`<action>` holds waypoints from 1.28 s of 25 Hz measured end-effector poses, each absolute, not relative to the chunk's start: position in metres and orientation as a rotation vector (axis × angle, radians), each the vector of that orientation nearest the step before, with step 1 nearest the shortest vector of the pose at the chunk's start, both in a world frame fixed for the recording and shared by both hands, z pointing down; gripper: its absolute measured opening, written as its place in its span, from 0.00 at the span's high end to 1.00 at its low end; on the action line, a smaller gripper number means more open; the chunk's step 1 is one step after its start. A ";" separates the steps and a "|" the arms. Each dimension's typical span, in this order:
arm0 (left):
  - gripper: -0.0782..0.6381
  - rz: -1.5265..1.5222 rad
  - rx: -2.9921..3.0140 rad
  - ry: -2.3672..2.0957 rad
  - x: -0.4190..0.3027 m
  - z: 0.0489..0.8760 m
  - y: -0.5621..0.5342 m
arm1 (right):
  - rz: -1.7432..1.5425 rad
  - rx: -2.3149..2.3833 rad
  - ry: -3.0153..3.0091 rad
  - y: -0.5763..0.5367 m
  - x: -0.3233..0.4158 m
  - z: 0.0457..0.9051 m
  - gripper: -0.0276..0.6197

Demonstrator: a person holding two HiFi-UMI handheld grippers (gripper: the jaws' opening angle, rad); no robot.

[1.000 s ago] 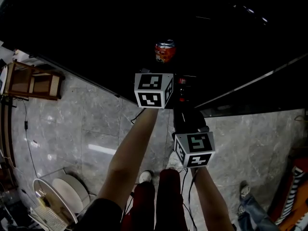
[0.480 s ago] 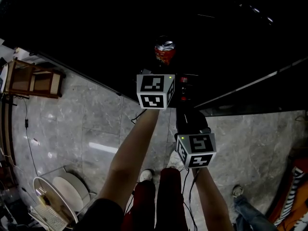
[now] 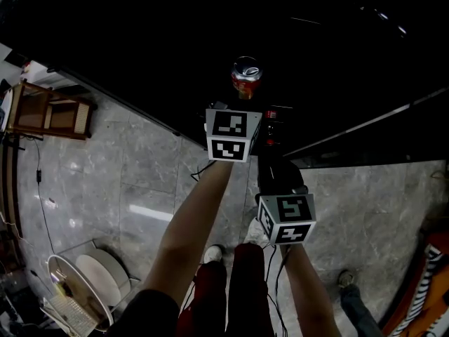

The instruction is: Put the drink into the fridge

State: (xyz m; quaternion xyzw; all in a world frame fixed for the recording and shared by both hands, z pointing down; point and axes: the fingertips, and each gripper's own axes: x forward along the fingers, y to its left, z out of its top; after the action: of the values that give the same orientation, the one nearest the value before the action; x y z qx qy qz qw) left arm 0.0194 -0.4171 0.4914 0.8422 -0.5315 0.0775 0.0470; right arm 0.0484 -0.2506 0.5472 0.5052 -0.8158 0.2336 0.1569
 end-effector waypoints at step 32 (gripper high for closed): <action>0.41 0.317 2.533 -1.692 0.030 0.495 -0.453 | 0.692 1.498 -2.303 -0.246 0.065 0.551 0.93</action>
State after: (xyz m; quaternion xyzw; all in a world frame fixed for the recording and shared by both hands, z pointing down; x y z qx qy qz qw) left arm 0.0300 -0.4527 0.4953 0.8265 -0.5520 0.1033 0.0394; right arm 0.0652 -0.2462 0.5506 0.5225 -0.8032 0.2413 0.1536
